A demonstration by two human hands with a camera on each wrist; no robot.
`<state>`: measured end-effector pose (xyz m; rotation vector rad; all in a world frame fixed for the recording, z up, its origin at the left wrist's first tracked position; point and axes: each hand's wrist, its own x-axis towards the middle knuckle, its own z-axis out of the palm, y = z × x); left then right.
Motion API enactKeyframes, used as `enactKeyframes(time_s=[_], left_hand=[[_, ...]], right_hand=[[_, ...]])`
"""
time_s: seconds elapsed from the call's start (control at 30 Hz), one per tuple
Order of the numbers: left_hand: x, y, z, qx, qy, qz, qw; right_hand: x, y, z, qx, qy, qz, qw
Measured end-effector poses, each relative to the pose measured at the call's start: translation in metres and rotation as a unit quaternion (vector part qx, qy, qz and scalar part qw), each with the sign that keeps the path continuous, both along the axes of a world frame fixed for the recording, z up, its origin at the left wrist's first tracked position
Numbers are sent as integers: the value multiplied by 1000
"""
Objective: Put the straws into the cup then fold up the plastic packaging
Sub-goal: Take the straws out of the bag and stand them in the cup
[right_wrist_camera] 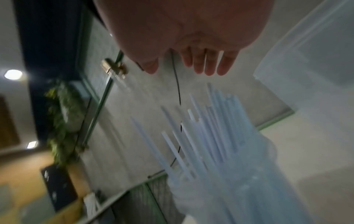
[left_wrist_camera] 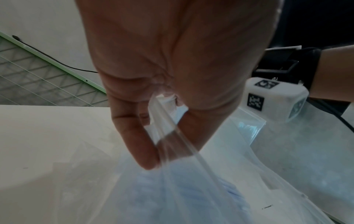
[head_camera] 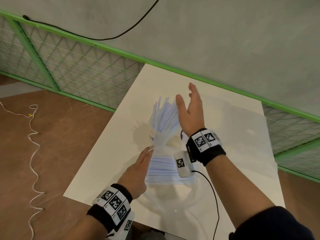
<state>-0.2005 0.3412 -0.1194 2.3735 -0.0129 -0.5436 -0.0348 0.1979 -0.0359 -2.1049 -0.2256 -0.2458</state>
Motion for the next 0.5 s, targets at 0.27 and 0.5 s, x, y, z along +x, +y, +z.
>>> enactKeyframes(time_s=[0.27, 0.5], left_hand=[[-2, 0, 0, 13, -6, -6, 1000], [1, -4, 1, 22, 5, -6, 1000]], right_hand=[[-24, -3, 2, -177, -35, 74, 981], [-120, -15, -23, -201, -105, 225, 948]])
